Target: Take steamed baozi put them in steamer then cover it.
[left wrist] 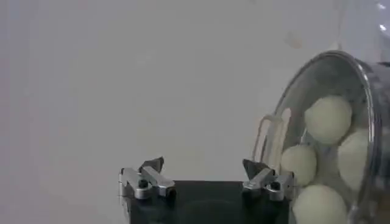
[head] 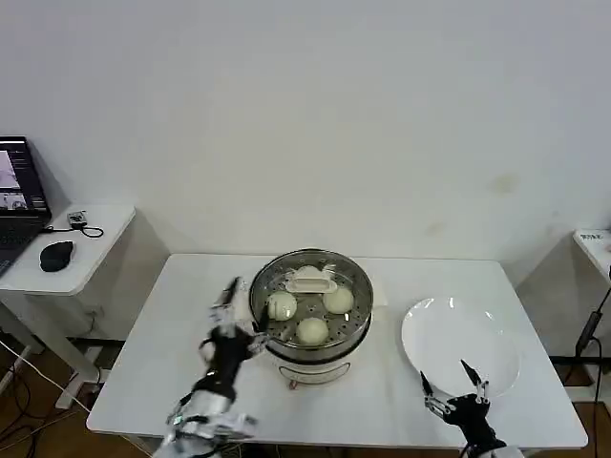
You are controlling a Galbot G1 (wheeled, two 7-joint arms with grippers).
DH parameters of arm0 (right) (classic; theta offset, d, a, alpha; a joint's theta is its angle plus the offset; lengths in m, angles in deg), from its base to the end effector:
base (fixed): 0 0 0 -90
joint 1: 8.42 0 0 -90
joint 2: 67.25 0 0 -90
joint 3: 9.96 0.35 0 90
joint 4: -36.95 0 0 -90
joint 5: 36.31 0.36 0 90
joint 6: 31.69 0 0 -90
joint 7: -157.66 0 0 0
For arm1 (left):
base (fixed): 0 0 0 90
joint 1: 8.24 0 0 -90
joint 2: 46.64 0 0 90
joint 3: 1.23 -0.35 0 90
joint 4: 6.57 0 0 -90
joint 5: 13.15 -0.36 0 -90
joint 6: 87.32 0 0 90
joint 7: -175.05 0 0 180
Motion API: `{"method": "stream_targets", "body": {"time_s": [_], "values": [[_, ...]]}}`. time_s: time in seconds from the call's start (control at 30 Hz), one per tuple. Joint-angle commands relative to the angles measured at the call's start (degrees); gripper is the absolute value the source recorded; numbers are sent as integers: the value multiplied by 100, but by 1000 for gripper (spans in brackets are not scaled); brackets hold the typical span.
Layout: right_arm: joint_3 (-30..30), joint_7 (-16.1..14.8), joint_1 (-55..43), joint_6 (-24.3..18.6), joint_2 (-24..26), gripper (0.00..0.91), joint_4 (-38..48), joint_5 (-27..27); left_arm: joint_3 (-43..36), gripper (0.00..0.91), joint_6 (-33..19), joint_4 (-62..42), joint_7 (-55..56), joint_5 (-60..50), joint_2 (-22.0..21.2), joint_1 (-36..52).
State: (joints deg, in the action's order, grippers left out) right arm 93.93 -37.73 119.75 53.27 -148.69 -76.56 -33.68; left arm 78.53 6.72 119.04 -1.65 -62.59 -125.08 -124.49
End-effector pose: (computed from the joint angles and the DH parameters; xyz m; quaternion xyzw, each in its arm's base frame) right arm 0.1331 -0.1091 -0.3492 0.0695 -0.9893 0.0951 0.0859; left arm 0.1929 -0.0228 -0.2601 0.0445 0.8862 0.4501 0.1006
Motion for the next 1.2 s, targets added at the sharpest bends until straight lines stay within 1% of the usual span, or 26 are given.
{"method": "stream_targets", "body": {"time_s": [0.03, 0.13, 0.2, 0.33, 0.4, 0.63, 1.07, 1.2], "values": [[-55, 46, 482, 341, 337, 907, -555, 613, 1477, 907, -304, 201, 1393, 6624, 69, -1458], [-17, 71, 597, 471, 432, 907, -663, 625, 1458, 907, -339, 129, 1395, 6484, 27, -1661], [-10, 73, 628, 495, 457, 907, -686, 622, 1464, 907, -514, -24, 1284, 6413, 44, -1743], [-54, 87, 647, 394, 444, 907, -602, 619, 1506, 907, -582, -576, 1196, 6440, 31, -1494], [-74, 87, 647, 358, 435, 907, -593, 604, 1487, 907, -644, -658, 1166, 6379, 36, -1478], [-85, 97, 669, 320, 450, 907, -700, 583, 1431, 907, -903, -759, 1084, 6012, -33, -1522], [-280, 110, 608, 250, 386, 907, -657, 535, 1393, 907, -897, -633, 1016, 5738, -86, -1669], [-291, 156, 596, 302, 365, 907, -646, 557, 1374, 907, -886, -614, 1008, 5651, -100, -1674]]}}
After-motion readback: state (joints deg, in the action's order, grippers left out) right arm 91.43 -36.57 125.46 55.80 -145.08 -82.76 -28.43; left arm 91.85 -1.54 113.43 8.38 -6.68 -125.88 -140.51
